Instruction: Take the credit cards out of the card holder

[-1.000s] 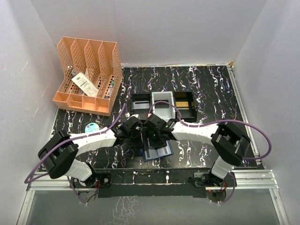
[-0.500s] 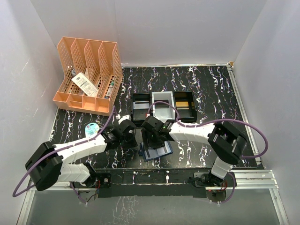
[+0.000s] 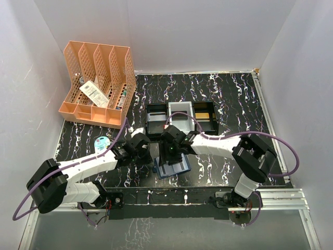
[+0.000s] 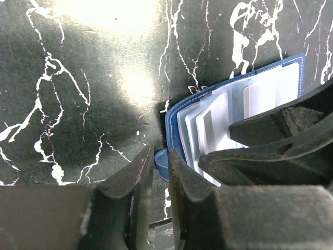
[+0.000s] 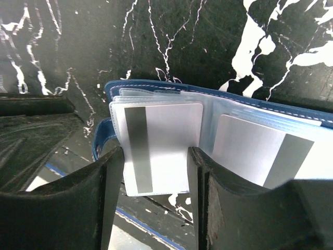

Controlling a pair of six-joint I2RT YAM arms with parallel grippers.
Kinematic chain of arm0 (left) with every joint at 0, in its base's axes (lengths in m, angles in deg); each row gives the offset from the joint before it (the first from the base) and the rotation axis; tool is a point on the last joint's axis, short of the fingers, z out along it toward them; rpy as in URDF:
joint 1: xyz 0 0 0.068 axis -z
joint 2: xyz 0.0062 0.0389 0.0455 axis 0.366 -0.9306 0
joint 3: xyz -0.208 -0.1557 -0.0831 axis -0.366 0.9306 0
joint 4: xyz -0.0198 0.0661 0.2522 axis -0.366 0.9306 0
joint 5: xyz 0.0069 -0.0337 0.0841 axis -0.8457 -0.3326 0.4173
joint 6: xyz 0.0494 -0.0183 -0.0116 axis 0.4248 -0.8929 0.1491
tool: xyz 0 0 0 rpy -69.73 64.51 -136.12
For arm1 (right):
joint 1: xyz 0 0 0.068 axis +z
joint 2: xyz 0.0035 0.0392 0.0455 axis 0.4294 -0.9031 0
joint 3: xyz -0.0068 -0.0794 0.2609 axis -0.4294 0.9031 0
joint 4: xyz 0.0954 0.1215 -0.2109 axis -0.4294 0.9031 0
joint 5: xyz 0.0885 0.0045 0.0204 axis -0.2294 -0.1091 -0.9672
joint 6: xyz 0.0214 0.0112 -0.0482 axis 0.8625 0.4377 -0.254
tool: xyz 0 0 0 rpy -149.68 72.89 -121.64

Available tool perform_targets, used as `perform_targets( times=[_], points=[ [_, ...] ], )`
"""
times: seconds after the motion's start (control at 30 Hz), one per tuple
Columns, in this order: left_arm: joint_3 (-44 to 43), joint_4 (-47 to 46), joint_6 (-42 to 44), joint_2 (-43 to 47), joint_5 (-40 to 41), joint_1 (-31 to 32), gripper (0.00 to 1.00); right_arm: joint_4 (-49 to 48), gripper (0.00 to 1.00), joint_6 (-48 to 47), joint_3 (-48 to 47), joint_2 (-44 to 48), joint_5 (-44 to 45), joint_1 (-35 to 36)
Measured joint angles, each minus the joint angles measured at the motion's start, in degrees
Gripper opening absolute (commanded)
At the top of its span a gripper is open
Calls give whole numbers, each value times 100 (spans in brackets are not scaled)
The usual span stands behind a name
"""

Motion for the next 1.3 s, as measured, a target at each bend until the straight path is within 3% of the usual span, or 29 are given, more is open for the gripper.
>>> perform_targets(
  times=[0.4, 0.6, 0.93, 1.3],
  points=[
    [-52, -393, 225, 387, -584, 0, 35, -1429, 43, 380, 1071, 461, -1329, -750],
    [-52, -754, 306, 608, -1180, 0, 35, -1915, 40, 640, 1456, 616, -1705, -1021],
    [33, -1528, 514, 153, -2367, 2, 38, -2173, 39, 835, 1655, 730, -1764, -1143],
    [76, -1279, 925, 153, -2653, 4, 46, -2208, 38, 855, 1668, 730, -1762, -1154]
  ],
)
